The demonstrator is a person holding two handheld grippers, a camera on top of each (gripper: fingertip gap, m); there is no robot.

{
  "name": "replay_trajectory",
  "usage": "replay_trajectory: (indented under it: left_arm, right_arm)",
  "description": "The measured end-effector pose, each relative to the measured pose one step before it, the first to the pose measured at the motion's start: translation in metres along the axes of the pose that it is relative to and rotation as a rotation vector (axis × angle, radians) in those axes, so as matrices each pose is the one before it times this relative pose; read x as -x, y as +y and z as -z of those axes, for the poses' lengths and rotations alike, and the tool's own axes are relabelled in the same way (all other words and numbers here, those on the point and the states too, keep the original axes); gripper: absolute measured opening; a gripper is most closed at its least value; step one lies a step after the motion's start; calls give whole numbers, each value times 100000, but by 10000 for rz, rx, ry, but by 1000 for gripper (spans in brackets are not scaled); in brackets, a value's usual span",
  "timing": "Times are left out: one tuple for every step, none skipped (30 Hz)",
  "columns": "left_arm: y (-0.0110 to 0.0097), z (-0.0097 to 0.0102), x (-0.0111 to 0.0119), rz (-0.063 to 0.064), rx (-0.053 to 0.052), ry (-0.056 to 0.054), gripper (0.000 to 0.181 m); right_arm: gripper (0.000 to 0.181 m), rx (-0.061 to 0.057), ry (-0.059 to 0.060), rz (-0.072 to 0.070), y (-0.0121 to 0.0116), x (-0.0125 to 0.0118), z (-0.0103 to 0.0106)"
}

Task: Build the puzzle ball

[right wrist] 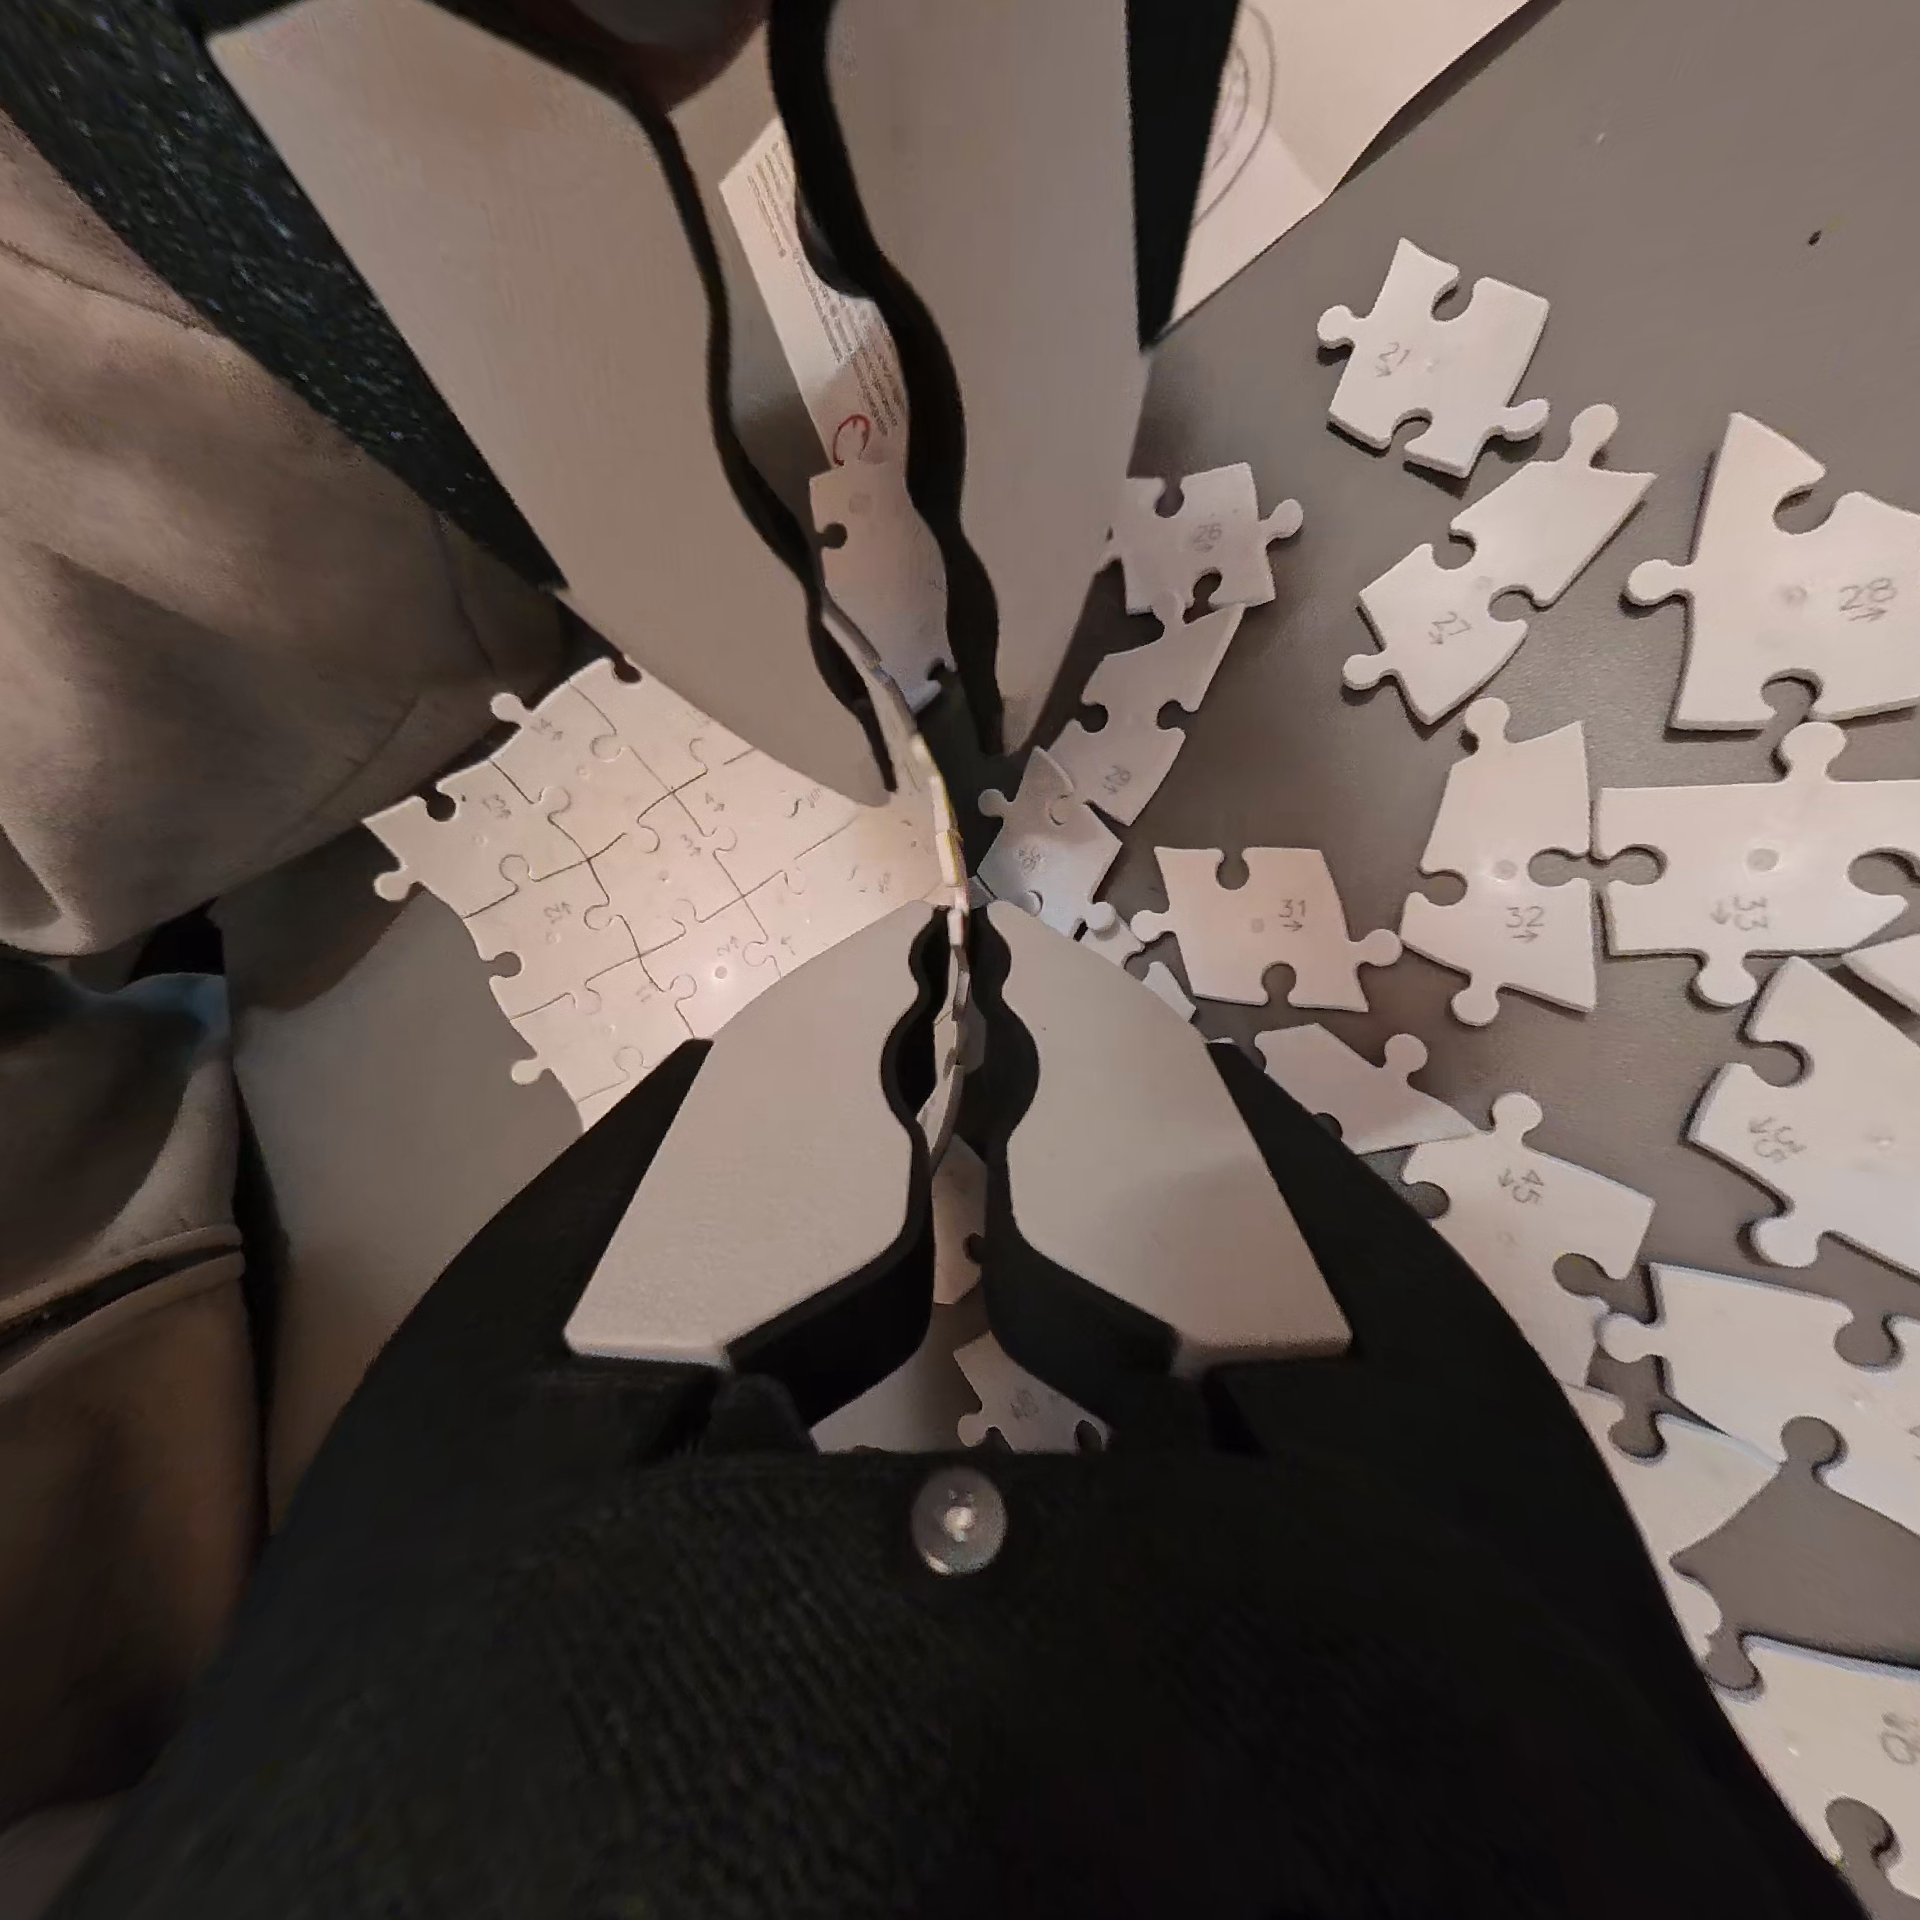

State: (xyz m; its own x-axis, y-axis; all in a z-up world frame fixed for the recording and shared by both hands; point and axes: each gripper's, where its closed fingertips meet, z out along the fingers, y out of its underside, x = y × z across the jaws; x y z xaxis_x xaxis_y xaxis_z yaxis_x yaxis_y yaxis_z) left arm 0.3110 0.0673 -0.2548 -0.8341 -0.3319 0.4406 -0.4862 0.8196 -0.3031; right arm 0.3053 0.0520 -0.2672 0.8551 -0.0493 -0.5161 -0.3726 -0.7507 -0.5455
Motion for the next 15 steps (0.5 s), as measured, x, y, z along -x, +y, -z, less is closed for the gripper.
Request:
replay_trajectory:
  left_arm:
    - [141, 141, -49, 12, 30, -127, 17]
    - [152, 27, -19, -4, 93, -135, 19]
    - [113, -99, -109, -55, 114, -44, 19]
    - [36, -204, -155, -40, 99, 45, 19]
    - [21, -245, -157, 12, 106, 103, 19]
    - [32, -260, -72, 21, 118, 87, 19]
    - [-96, -107, 65, -12, -20, 23, 18]
    - [-21, -18, 137, 30, 6, -18, 14]
    - [55, -32, 52, 43, 47, 34, 10]
    - [40, -43, 49, -17, 13, 23, 8]
    - [34, -33, 9, -1, -25, 63, 8]
    - [24, -11, 3, 41, -34, 85, 8]
    - [36, 0, -5, 21, -31, 75, 8]
    - [28, 14, -8, -18, -38, 58, 8]
    - [7, 27, -21, -15, -45, 46, 8]
  right_arm:
    - [3, -7, 68, 17, -46, -25, 27]
    - [4, 6, 55, 22, -30, 6, -7]
    - [4, -5, 41, 32, -38, 12, -21]
    - [4, 2, 40, 30, -35, 2, -25]
    - [4, 12, 51, 50, -13, -5, -11]
    - [4, -14, 46, 19, -27, 0, -10]
    - [4, -87, 5, -31, -109, -30, 35]
    - [3, -41, 79, 38, -79, -137, 45]
    - [3, -75, 153, 101, -158, -174, 53]
    - [3, -17, 49, 52, -68, 32, 22]
    - [3, 31, 58, 28, 4, 7, -18]
    - [3, 8, 51, 37, -11, -9, -38]
    - [3, -5, 38, 46, -24, -8, -37]
    - [3, -15, 15, 31, -20, -1, -22]
    - [3, -32, -10, -15, -30, 14, -7]
